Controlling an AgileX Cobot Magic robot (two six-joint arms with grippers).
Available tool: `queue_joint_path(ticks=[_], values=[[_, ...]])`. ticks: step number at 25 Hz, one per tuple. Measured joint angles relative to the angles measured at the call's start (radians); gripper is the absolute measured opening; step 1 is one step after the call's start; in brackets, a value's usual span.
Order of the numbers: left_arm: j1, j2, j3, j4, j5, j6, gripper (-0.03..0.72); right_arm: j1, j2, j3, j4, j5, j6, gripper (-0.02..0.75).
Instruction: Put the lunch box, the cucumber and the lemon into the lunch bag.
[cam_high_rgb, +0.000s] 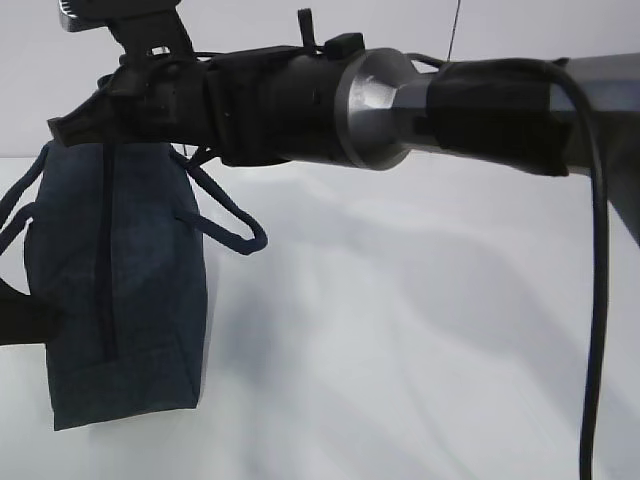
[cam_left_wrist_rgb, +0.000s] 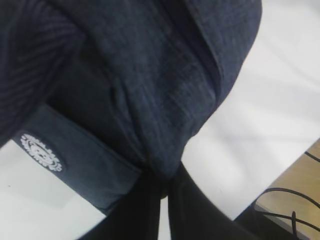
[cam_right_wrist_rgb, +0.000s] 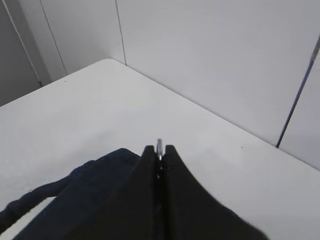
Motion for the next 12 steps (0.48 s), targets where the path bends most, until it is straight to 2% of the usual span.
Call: queue_joint_path(ticks=[12], values=[[0.0, 0.0, 0.0, 0.02, 0.082, 0.002, -0.001, -0.034, 0.016, -0.002, 0.014, 0.006, -0.002, -0.012]])
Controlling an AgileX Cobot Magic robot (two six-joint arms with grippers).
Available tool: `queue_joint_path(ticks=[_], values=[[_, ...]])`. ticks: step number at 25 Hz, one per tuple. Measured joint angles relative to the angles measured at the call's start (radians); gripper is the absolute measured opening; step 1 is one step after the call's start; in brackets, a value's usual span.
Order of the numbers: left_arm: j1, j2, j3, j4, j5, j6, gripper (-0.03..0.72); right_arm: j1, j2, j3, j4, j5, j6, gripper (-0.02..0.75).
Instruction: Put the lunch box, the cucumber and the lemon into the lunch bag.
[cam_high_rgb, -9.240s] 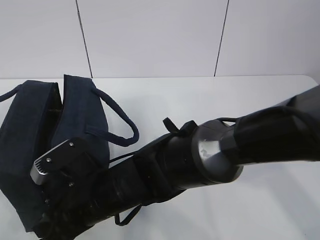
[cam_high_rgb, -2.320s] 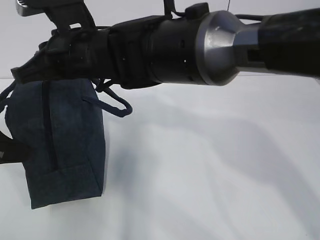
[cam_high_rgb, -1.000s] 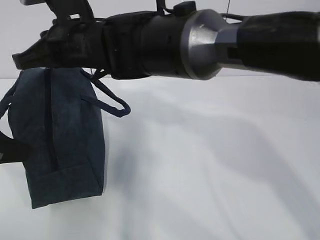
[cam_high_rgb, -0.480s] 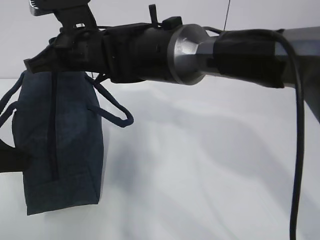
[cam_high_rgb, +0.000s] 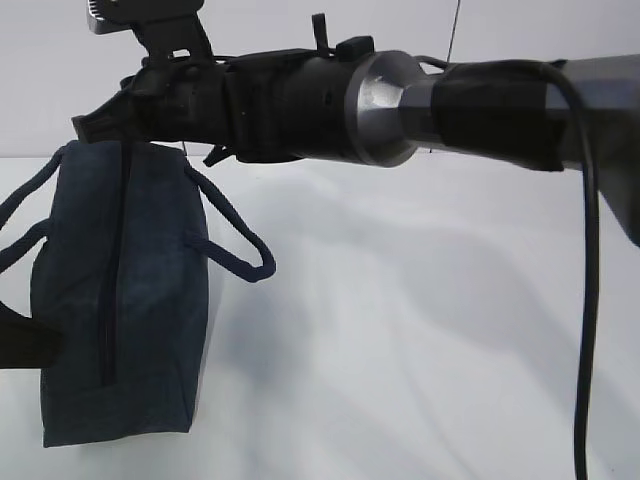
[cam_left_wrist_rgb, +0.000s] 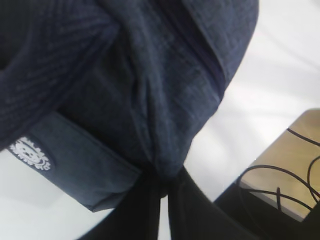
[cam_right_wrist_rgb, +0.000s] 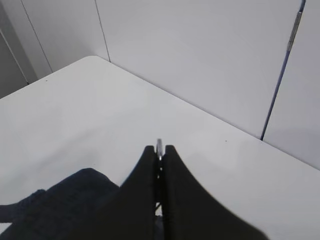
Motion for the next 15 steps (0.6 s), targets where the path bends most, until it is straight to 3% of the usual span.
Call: queue_joint_path(ticks=[11, 15], values=[[0.0, -0.055, 0.0, 0.03, 0.056, -0.004, 0.005, 0.0, 0.017, 0.0, 0.0, 0.012, -0.002, -0.012], [-0.001, -0.075, 0.0, 0.023, 0.071, -0.049, 0.114, 0.0, 0.017, 0.0, 0.002, 0.012, -0.002, -0.012]])
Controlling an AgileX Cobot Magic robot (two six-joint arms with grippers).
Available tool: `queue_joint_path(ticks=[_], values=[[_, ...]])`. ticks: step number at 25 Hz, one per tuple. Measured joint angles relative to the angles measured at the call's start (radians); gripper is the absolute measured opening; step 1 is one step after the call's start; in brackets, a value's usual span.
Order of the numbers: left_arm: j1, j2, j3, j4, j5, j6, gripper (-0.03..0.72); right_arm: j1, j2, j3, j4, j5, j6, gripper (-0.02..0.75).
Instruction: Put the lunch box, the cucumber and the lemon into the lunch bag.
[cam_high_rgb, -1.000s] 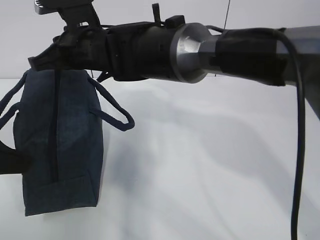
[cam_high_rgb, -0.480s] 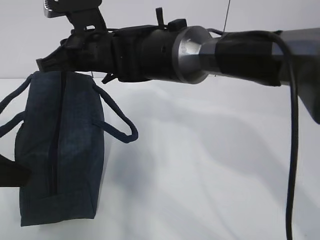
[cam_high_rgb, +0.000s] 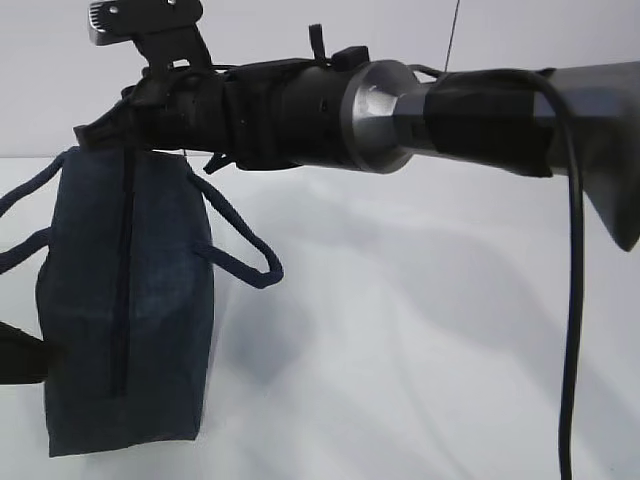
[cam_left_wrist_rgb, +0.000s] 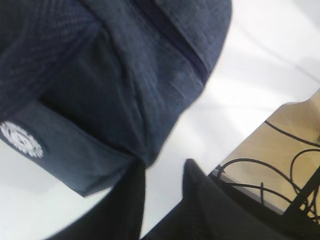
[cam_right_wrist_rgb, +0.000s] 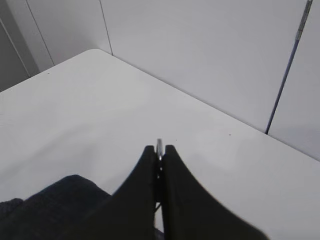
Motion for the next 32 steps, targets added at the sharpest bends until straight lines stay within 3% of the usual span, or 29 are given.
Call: queue_joint_path(ticks=[4, 7, 18, 32], values=[[-0.002, -0.034, -0.01, 0.001, 0.027, -0.091, 0.301, -0.002, 0.0, 0.0, 0.008, 0.0, 0.0, -0.012], [-0.002, -0.059, -0.055, 0.023, 0.068, -0.198, 0.342, -0.004, 0.0, 0.0, 0.022, 0.0, 0.0, -0.012], [-0.002, -0.035, -0.334, 0.254, 0.138, -0.642, 0.355, -0.004, 0.0, 0.0, 0.04, 0.022, -0.002, -0.012], [-0.002, 0.286, -0.452, 0.256, 0.043, -0.675, 0.356, -0.004, 0.0, 0.0, 0.04, 0.036, -0.002, -0.012]])
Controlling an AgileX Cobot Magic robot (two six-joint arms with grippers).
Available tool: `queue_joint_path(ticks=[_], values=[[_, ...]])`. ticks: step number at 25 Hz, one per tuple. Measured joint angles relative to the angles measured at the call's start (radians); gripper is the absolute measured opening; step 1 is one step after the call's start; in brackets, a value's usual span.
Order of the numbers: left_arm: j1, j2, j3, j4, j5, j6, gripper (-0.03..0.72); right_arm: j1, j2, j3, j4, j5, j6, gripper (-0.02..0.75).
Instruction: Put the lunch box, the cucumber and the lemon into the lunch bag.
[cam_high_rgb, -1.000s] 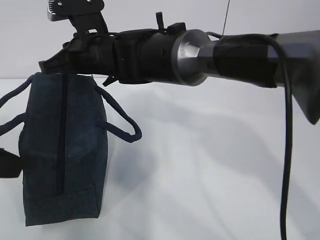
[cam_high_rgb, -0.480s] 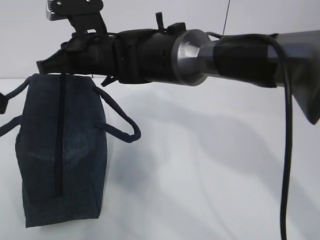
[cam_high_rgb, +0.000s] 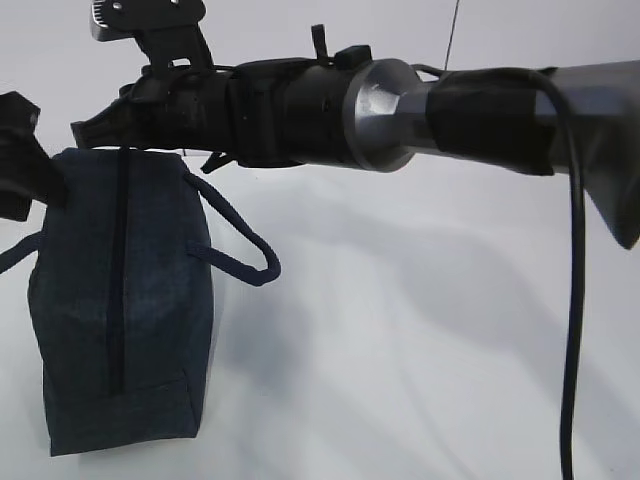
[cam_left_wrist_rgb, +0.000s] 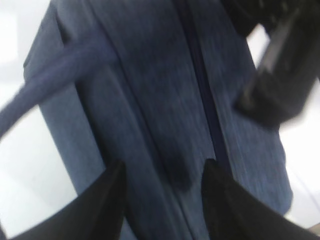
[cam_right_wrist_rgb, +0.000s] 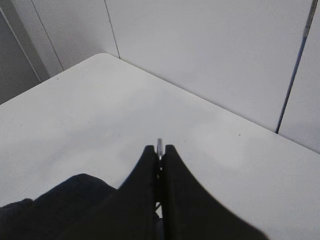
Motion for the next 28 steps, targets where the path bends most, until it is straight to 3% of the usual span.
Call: queue_joint_path(ticks=[5, 12, 14, 28], values=[[0.0, 0.092, -0.026, -0.028, -0.027, 0.017, 0.331, 0.0, 0.0, 0.0, 0.004, 0.0, 0.0, -0.012], [0.0, 0.158, -0.027, -0.063, -0.04, 0.089, 0.049, 0.0, 0.0, 0.0, 0.006, 0.014, 0.0, -0.012], [0.0, 0.158, -0.027, -0.066, -0.042, 0.124, 0.012, 0.0, 0.0, 0.0, 0.006, 0.014, 0.0, -0.012], [0.0, 0.158, -0.027, -0.141, 0.034, 0.407, 0.0, 0.0, 0.0, 0.0, 0.018, 0.027, 0.002, -0.012]])
